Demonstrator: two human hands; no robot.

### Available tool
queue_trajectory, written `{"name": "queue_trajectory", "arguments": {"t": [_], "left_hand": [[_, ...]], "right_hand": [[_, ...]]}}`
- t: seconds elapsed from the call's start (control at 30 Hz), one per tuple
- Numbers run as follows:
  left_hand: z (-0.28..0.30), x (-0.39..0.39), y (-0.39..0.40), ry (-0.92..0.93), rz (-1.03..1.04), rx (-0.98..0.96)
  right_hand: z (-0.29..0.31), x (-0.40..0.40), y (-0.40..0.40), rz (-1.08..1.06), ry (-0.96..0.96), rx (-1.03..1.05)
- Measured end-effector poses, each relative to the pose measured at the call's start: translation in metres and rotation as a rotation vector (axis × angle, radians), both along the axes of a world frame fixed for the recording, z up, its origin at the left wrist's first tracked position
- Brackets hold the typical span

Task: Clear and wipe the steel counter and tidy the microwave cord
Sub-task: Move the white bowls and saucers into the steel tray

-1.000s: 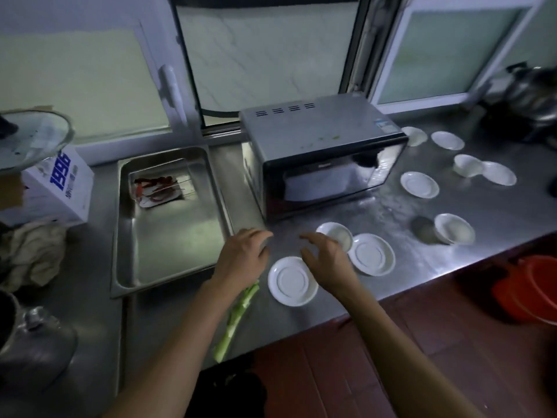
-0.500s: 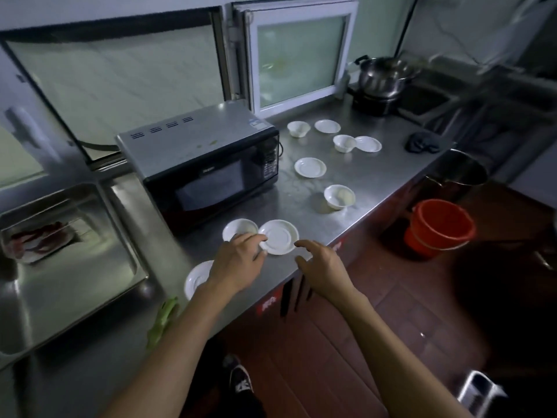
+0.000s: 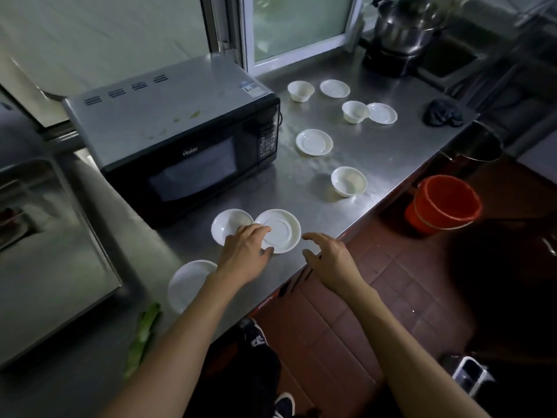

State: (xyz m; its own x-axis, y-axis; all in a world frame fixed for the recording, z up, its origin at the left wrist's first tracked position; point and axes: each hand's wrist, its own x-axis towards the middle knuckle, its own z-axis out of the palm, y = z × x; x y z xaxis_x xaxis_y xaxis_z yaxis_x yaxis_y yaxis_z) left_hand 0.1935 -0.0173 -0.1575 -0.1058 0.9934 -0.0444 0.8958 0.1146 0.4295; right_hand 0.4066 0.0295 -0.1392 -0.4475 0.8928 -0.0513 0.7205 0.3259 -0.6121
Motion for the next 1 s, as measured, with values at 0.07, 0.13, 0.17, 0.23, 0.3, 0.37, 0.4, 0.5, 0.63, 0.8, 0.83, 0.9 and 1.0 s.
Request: {"name": "queue_trajectory", "arguments": {"t": [0.07,0.13,0.17,0.23,0.3,0.37,0.4,0.5,0.63,0.8,0.83,0.9,1.0], "left_hand": [[-0.014,-0.014,0.011,-0.01,0.019,-0.019],[-0.027,-0.027,0.021,0.01,0.018,-0.035],[-0.032,-0.033,0.026,0.041,0.019,-0.047],[-0.039,-0.045,0.035,0.089,0.029,-0.045],[-0.045,-0.055,0.04,0.105,0.036,-0.036],[-0.053,-0.065,0.044,0.139,0.043,-0.115],[-0.057,-0.069,0.047,0.159,0.052,-0.183],[-0.065,-0.078,0.054,0.183,0.06,-0.334],[-0.065,-0.078,0.06,0.18,0.043,-0.329],[-0.057,-0.077,0.067,0.139,0.079,-0.264],[-0.054,-0.076,0.069,0.135,0.08,-0.25],[-0.046,-0.07,0.077,0.137,0.081,-0.229],[-0.035,-0.054,0.093,0.138,0.074,-0.204]], "right_hand": [[-0.008,-0.016,0.013,0.025,-0.011,-0.014],[-0.015,-0.032,0.024,0.041,-0.01,-0.034],[-0.018,-0.039,0.029,0.047,-0.011,-0.046],[-0.024,-0.052,0.038,0.056,-0.016,-0.069],[-0.03,-0.063,0.045,0.062,-0.014,-0.084],[-0.035,-0.071,0.05,0.066,-0.024,-0.094],[-0.036,-0.075,0.052,0.07,-0.029,-0.097],[-0.04,-0.081,0.056,0.067,-0.042,-0.116],[-0.041,-0.083,0.065,0.065,-0.046,-0.125],[-0.039,-0.079,0.079,0.055,-0.034,-0.133],[-0.039,-0.077,0.082,0.05,-0.033,-0.126],[-0.039,-0.072,0.092,0.043,-0.033,-0.109],[-0.039,-0.06,0.111,0.039,-0.053,-0.085]]}}
